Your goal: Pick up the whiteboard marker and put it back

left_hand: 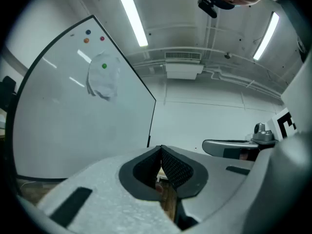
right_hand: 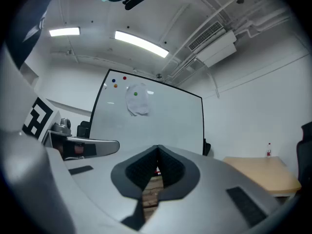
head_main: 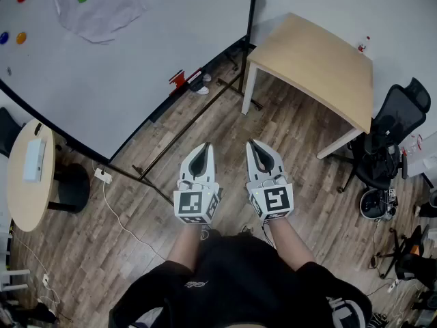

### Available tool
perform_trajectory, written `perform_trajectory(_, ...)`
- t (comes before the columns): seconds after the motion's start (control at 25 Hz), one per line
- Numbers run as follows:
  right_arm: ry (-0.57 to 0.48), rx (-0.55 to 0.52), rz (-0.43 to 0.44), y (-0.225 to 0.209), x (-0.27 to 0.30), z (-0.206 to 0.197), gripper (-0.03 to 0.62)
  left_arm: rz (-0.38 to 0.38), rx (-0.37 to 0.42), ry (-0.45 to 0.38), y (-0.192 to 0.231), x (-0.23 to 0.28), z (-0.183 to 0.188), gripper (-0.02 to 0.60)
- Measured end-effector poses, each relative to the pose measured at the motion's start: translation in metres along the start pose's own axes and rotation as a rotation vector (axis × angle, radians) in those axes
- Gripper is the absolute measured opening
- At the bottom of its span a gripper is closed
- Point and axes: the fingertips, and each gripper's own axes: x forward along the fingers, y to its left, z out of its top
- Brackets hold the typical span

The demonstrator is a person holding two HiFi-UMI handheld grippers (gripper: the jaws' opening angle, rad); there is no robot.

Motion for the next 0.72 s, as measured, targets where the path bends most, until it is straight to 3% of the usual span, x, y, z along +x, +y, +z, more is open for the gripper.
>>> perform_trajectory(0.72, 0.009, 0.045, -0.060, 0.072, 0.044, -0.023, 0.001, -0.069, -0.013, 0.048, 0.075, -0.014, -0.012, 0.005)
